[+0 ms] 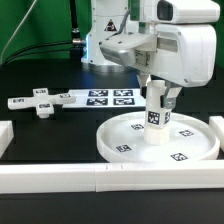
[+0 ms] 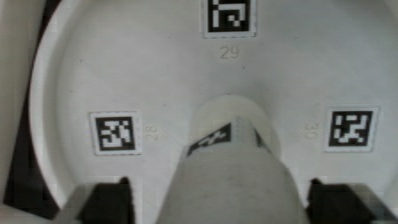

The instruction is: Assemble round table

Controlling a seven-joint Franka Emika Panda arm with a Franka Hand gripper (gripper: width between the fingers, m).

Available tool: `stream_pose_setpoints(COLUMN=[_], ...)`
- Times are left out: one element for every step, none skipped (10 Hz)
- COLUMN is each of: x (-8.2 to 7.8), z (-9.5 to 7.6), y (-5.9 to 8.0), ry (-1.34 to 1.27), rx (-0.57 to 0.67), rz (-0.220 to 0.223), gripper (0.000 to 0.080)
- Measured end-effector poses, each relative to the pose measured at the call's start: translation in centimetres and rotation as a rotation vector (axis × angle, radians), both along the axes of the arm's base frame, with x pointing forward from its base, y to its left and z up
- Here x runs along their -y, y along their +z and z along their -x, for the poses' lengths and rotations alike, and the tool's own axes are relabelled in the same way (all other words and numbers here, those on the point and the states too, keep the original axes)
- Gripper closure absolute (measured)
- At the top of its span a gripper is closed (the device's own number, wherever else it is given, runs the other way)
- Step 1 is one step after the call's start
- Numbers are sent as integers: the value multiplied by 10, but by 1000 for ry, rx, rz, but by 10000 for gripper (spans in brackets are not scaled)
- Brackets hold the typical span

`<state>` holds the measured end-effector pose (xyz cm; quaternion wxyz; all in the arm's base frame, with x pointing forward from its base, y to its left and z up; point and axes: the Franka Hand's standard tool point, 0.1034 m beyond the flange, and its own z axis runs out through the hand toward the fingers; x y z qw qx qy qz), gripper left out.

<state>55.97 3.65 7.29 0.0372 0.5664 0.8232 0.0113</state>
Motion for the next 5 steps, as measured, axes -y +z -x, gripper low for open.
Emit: stream_pose_setpoints(x=[0, 0, 0, 1, 1], z=[0, 0, 0, 0, 0], y=[0, 0, 0, 0, 0], ry=[-5, -6, -5, -6, -23], rx=[0, 0, -1, 0, 0], rz=[0, 1, 2, 2, 0], gripper=[392, 392, 392, 392, 392])
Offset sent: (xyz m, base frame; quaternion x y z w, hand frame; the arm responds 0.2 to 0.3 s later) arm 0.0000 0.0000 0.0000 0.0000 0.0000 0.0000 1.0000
